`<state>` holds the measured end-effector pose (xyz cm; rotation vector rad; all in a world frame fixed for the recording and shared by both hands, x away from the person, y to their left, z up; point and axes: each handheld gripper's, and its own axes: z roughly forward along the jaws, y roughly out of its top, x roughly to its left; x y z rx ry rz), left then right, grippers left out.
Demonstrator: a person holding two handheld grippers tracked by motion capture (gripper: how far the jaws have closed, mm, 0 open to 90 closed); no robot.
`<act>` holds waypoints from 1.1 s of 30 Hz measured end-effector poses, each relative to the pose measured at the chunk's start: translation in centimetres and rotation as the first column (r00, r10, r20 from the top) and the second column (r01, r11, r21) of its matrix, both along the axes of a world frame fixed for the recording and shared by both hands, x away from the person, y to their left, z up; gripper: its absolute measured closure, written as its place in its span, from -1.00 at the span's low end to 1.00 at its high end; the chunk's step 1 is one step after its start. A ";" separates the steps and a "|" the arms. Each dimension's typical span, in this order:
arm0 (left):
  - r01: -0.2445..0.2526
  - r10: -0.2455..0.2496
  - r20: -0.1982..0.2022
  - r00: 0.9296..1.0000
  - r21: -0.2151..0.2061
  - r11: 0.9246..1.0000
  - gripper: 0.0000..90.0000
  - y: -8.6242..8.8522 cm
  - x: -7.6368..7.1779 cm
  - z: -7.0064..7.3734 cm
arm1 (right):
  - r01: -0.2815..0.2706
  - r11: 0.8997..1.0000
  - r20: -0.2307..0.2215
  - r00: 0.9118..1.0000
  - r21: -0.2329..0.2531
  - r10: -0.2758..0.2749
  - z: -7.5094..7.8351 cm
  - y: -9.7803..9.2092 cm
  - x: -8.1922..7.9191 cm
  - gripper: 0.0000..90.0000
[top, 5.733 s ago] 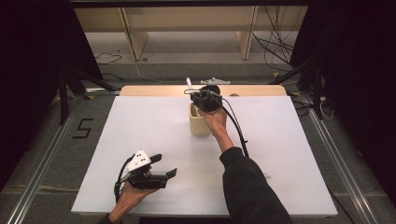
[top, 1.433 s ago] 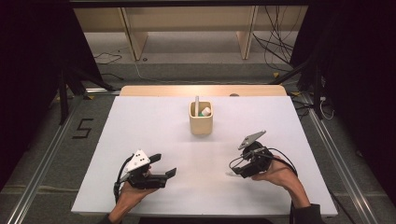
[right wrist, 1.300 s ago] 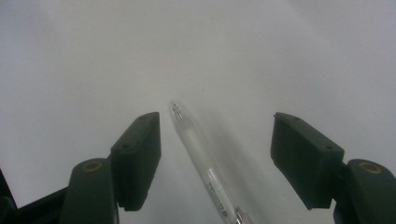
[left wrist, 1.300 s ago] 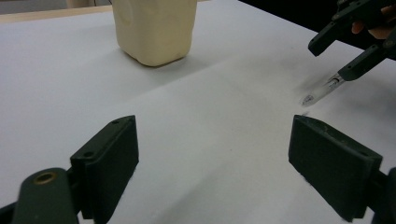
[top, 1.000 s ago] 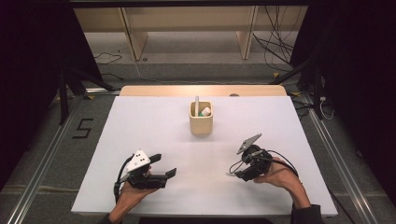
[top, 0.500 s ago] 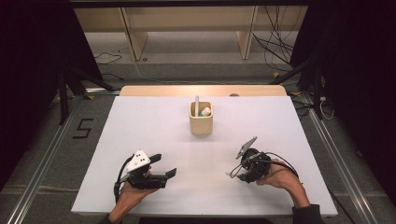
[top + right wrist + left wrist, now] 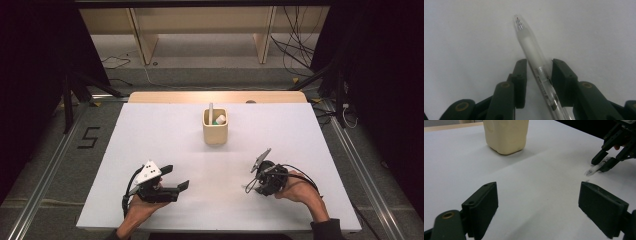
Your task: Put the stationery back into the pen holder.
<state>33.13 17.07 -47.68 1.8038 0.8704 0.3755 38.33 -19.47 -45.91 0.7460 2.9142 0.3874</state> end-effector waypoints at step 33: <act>0.002 -0.002 0.002 1.000 0.004 1.000 -0.65 -0.1 0.0 0.0 | -0.083 0.994 -0.005 0.997 -0.072 0.083 0.2 1.2 -0.3 0.77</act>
